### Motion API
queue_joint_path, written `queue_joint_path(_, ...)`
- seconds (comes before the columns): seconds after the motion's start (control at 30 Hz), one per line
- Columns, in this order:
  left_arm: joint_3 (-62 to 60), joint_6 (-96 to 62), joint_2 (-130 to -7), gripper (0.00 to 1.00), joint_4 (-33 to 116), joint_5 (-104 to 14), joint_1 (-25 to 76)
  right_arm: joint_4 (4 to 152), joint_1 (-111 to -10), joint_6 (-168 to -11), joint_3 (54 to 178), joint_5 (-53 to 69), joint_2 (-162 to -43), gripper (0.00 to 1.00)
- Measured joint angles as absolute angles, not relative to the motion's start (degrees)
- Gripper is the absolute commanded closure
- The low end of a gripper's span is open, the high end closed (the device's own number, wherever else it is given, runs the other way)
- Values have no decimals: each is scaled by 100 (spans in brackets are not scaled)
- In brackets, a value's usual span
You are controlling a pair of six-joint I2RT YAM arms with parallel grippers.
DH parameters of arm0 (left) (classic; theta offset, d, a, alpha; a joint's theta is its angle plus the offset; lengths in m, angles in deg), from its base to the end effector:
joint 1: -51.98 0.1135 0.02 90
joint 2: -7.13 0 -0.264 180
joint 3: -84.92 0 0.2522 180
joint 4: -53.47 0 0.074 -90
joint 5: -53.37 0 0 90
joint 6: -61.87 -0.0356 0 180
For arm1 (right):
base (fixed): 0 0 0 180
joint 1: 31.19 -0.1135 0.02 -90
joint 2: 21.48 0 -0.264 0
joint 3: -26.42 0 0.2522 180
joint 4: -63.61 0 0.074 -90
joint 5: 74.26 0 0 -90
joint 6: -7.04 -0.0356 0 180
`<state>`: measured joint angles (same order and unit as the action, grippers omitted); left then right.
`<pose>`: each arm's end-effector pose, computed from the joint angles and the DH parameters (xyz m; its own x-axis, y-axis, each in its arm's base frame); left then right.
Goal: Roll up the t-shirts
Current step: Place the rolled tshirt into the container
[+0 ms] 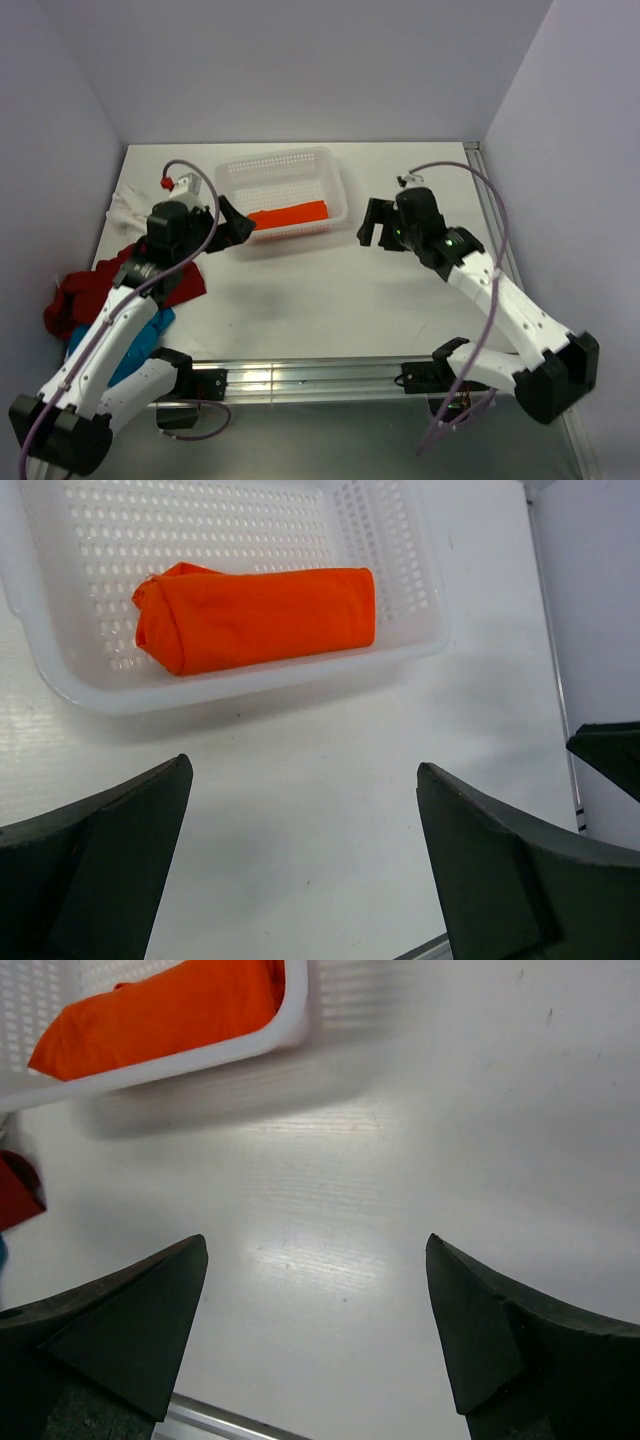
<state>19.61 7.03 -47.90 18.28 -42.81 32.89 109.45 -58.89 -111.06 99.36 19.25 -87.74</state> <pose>0.2029 -0.0743 0.3288 -0.5658 -0.4100 -0.7154 0.1121 0.8213 -0.5594 0.2216 0.1139 0.3153 -0.6919 0.1677 -0.7022 -0.1089 0.9373 0.3311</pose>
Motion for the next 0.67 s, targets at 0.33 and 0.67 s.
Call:
queue_joint_path(0.33, 3755, 1258, -3391, 1, 2303, -4281, 3287, 10318, -5889, -11738, 8139, 2764, -6248, 7)
queue_joint_path(0.67, 4568, 1636, -2543, 1, 2386, -4270, 3287, 10405, -5889, -12400, 7617, 3232, -6060, 8)
